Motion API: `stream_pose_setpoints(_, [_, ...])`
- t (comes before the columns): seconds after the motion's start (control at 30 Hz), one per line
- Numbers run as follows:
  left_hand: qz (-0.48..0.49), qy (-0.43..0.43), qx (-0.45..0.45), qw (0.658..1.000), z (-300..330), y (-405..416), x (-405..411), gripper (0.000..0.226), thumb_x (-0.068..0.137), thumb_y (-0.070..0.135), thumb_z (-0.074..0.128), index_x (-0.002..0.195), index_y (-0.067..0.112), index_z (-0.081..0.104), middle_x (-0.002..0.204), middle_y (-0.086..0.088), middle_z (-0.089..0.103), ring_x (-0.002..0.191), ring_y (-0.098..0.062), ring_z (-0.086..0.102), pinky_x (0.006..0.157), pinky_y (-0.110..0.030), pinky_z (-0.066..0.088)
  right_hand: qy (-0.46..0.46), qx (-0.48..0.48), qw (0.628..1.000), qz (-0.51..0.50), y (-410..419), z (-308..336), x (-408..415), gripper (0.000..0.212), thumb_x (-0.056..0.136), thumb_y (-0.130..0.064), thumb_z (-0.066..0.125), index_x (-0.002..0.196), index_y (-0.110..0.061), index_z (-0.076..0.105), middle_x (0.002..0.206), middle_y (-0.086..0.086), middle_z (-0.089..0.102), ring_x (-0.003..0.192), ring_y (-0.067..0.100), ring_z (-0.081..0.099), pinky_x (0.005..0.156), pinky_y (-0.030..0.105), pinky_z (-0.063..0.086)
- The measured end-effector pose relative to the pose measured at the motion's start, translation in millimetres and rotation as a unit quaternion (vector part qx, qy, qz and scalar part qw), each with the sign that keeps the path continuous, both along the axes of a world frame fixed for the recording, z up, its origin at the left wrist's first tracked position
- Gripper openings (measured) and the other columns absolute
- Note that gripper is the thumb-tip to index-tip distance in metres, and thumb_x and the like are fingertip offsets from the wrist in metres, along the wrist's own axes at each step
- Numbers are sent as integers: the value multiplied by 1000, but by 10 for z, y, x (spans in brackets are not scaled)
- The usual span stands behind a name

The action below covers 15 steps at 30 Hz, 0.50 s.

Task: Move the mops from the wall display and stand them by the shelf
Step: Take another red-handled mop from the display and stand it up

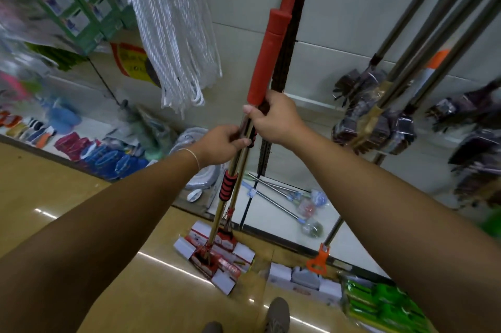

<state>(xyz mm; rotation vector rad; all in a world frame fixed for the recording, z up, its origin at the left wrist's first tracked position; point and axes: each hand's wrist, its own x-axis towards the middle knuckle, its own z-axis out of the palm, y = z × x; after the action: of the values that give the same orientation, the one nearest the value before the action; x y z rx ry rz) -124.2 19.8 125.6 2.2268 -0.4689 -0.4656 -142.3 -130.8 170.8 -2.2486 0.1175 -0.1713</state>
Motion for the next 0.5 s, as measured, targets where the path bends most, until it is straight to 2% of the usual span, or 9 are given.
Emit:
stream_pose_setpoints(0.1, [-35,3,12,999,23,149,-97,16,93,32,59,86,18,59,73,5,58,67,-8,52,61,-23,39,-12,5,1000,-18,157,28,-213,12,89,-30,66,95,-25,58,89,-3,63,85,18,61,74,24,42])
stream_pose_setpoints(0.2, [-57,42,-28,997,62,285,-226,20,92,28,62,96,9,63,81,-2,62,70,-13,57,63,-25,45,-25,12,999,-39,328,72,-452,10,88,-26,66,93,-23,58,88,-1,65,85,22,63,76,31,50])
stream_pose_setpoints(0.3, [-95,41,-51,993,87,336,-403,14,93,24,61,98,10,62,87,-4,66,85,-20,63,76,-24,49,-28,14,998,-56,420,115,-691,10,87,-25,66,93,-21,61,89,3,69,85,25,66,81,39,55])
stream_pose_setpoints(0.33, [-107,26,-45,993,91,326,-468,17,94,25,60,97,9,61,88,-6,67,87,-22,63,79,-28,51,-30,17,998,-61,421,144,-784,11,87,-25,66,95,-19,62,90,4,70,86,24,66,82,41,55])
stream_pose_setpoints(0.4, [-127,2,-41,991,136,291,-598,23,92,30,61,96,7,62,90,-13,69,88,-27,65,85,-41,53,-37,32,996,-68,379,230,-992,8,88,-23,67,93,-20,62,88,0,69,87,22,66,83,39,55])
stream_pose_setpoints(0.5, [-169,-19,-57,984,320,179,-770,40,82,44,63,86,4,62,79,-15,66,76,-29,64,80,-50,53,-46,36,996,-74,251,458,-1333,12,89,-21,68,84,-25,58,75,-11,61,76,13,61,72,29,49])
